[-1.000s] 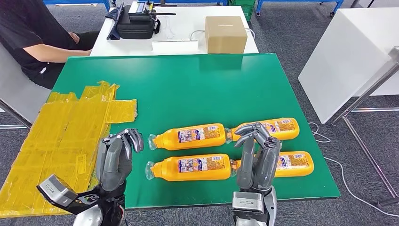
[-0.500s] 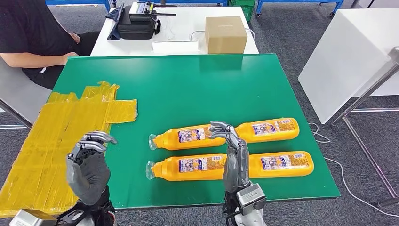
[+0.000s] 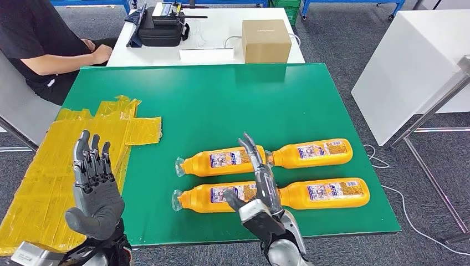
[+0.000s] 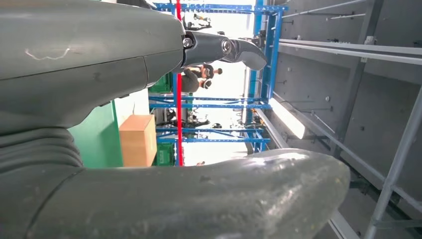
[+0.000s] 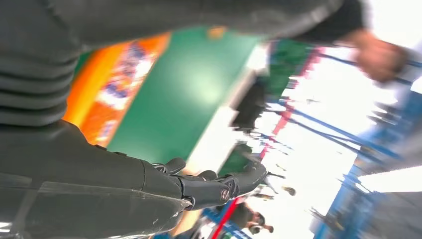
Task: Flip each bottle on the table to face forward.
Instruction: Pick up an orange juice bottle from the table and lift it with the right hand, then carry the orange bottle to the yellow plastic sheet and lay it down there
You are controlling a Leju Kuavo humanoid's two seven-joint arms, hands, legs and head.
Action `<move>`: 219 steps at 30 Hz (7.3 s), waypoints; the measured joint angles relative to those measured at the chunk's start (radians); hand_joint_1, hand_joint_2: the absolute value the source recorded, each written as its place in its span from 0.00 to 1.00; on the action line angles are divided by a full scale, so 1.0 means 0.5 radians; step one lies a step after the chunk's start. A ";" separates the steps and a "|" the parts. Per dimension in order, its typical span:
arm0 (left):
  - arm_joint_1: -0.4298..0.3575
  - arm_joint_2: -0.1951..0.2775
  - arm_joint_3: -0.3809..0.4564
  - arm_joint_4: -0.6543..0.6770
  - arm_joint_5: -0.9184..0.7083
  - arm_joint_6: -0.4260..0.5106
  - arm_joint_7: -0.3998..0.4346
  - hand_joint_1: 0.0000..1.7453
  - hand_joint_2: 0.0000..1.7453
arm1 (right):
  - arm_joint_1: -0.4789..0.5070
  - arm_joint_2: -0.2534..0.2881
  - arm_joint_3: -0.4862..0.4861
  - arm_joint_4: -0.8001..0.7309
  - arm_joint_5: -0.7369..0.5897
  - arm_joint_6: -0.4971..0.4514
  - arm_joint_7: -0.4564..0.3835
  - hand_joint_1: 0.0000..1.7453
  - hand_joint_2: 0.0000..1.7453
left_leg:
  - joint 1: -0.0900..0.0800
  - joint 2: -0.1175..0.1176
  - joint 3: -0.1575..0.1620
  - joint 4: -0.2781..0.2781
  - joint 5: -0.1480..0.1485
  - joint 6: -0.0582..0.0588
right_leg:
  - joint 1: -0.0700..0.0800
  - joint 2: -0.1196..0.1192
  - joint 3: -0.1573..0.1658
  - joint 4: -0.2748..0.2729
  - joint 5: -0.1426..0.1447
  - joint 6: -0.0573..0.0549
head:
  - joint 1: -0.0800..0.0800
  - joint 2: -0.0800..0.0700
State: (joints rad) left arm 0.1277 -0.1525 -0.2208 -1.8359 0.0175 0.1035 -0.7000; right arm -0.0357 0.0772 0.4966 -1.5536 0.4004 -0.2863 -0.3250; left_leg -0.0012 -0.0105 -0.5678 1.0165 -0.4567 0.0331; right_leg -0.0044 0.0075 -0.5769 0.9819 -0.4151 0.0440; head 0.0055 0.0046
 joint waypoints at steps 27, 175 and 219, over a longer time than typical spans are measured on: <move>0.005 -0.048 0.131 0.147 0.026 -0.068 0.000 0.00 0.00 | -0.298 -0.155 0.320 0.508 0.537 0.329 0.775 0.00 1.00 | 0.000 0.000 0.000 0.000 0.001 0.001 | 0.000 0.000 0.000 0.000 0.001 0.001 | 0.000 0.000; 0.001 0.123 -0.076 0.402 0.780 -0.668 0.644 0.00 1.00 | -0.354 0.029 0.466 0.414 -0.270 0.149 0.303 1.00 1.00 | -0.001 0.000 0.002 0.000 0.001 0.001 | -0.001 0.000 0.003 0.000 0.001 0.001 | 0.000 0.000; 0.043 0.052 0.204 0.482 1.157 -0.703 0.624 1.00 1.00 | -0.713 0.079 1.027 0.613 -0.176 0.378 0.542 0.00 0.75 | -0.001 0.001 0.003 0.000 0.003 0.000 | -0.001 0.001 0.002 0.000 0.001 0.001 | 0.001 0.000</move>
State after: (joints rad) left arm 0.1494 -0.1264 -0.1188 -1.5950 0.5960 -0.2482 -0.3882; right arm -0.3923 0.1167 1.0101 -1.2470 0.3123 -0.0971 -0.0542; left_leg -0.0015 -0.0101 -0.5664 1.0165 -0.4554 0.0330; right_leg -0.0048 0.0078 -0.5762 0.9821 -0.4146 0.0445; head 0.0058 0.0046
